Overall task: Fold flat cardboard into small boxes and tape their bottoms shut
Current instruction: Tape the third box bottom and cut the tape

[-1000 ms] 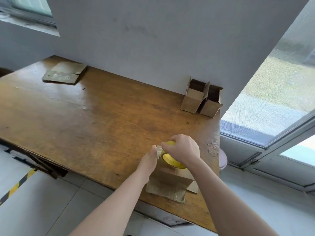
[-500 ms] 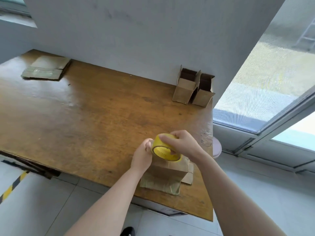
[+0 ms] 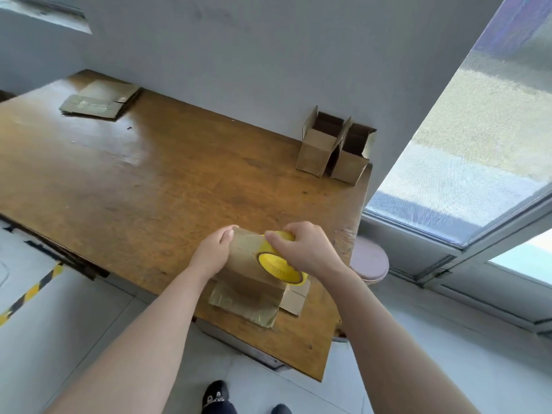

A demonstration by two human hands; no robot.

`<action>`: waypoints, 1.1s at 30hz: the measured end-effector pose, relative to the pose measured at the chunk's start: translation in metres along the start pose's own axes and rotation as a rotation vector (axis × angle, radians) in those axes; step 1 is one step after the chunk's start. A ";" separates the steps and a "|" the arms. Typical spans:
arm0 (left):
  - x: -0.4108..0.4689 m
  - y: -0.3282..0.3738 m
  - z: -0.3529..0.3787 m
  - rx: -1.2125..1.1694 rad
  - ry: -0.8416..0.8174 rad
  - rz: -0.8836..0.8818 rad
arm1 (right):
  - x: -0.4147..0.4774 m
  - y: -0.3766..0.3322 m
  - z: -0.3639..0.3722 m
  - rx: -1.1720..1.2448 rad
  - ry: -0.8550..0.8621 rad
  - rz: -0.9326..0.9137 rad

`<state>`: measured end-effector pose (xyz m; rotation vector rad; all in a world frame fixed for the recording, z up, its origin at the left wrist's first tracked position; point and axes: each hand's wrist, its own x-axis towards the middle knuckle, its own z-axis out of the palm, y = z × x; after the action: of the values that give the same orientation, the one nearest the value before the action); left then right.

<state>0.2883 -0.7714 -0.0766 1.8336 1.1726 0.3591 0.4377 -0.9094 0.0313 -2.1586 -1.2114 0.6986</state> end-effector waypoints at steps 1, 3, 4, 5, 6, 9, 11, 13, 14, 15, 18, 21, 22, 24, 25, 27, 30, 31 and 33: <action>0.000 0.000 0.000 0.003 -0.005 -0.001 | 0.000 0.002 -0.003 -0.023 0.006 0.006; -0.001 0.001 0.001 0.015 -0.009 0.010 | 0.000 0.005 -0.006 -0.051 0.016 0.015; -0.002 0.001 0.002 0.018 -0.009 0.017 | 0.000 0.005 -0.005 -0.064 0.024 0.018; -0.003 0.001 0.002 0.024 -0.007 0.023 | 0.000 0.005 -0.005 -0.082 0.033 0.024; -0.003 0.002 0.002 0.032 -0.003 0.026 | 0.001 0.005 -0.005 -0.112 0.044 0.031; -0.002 0.001 0.002 0.056 0.004 0.033 | 0.003 0.010 -0.010 -0.261 0.061 0.054; -0.002 0.001 0.003 0.073 0.009 0.042 | 0.003 0.010 -0.011 -0.325 0.059 0.072; -0.001 0.000 0.002 0.080 0.013 0.046 | 0.005 0.009 -0.012 -0.338 0.043 0.074; -0.001 -0.001 0.002 0.085 0.011 0.047 | 0.005 0.011 -0.016 -0.307 0.021 0.066; 0.000 -0.001 0.002 0.094 0.009 0.045 | 0.005 0.016 -0.020 -0.237 -0.008 0.044; 0.000 -0.001 0.004 0.114 0.026 0.029 | -0.004 0.033 -0.028 0.069 -0.012 -0.036; 0.000 -0.001 0.006 0.119 0.035 0.018 | -0.010 0.042 -0.020 0.091 0.113 -0.068; -0.001 -0.001 0.006 0.120 0.034 0.009 | -0.009 0.043 -0.018 0.020 0.131 -0.066; -0.001 -0.001 0.005 0.133 0.032 -0.012 | -0.009 0.049 -0.018 -0.162 0.133 -0.022; -0.001 0.000 0.004 0.143 0.030 -0.017 | -0.010 0.054 -0.018 -0.223 0.121 0.016; -0.003 0.003 0.004 0.146 0.024 -0.021 | -0.013 0.065 -0.015 -0.271 0.099 0.069; -0.006 0.006 0.003 0.142 0.009 -0.026 | -0.015 0.072 -0.009 -0.259 0.093 0.072; -0.007 0.008 0.002 0.143 0.000 -0.029 | -0.015 0.073 -0.009 -0.253 0.086 0.071; -0.007 0.010 0.000 0.142 -0.006 -0.033 | -0.015 0.077 -0.008 -0.252 0.076 0.074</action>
<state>0.2908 -0.7792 -0.0668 1.9329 1.2498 0.2566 0.4809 -0.9572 -0.0139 -2.4237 -1.2405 0.5116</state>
